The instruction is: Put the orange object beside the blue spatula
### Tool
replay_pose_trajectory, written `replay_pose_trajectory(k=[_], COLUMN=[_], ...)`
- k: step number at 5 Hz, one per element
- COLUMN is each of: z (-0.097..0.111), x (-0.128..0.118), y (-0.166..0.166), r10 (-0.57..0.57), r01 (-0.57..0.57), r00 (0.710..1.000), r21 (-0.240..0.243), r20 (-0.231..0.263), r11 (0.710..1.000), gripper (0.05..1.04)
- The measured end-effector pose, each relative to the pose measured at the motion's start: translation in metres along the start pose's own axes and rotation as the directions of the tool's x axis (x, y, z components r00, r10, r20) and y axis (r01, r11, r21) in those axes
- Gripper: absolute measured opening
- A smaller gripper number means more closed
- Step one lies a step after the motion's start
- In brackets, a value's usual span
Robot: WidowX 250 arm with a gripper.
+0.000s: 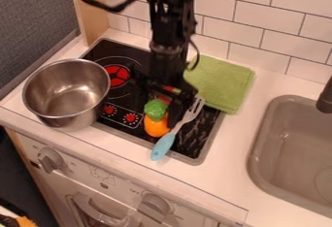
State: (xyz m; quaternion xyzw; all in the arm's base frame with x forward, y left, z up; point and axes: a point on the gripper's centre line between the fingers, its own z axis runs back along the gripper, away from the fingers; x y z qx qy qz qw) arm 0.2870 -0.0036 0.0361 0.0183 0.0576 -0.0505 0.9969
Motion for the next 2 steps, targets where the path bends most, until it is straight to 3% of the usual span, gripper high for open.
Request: replay_pose_trajectory(k=[1, 2], z=[0.03, 0.043], x=[0.0, 0.001], y=[-0.001, -0.005], r10=[-0.012, -0.036], r01=[0.011, 0.035], r00=[0.997, 0.991], r21=[0.007, 0.013], r20=[0.081, 0.126], r11=[1.0, 0.999], gripper=[1.009, 1.003])
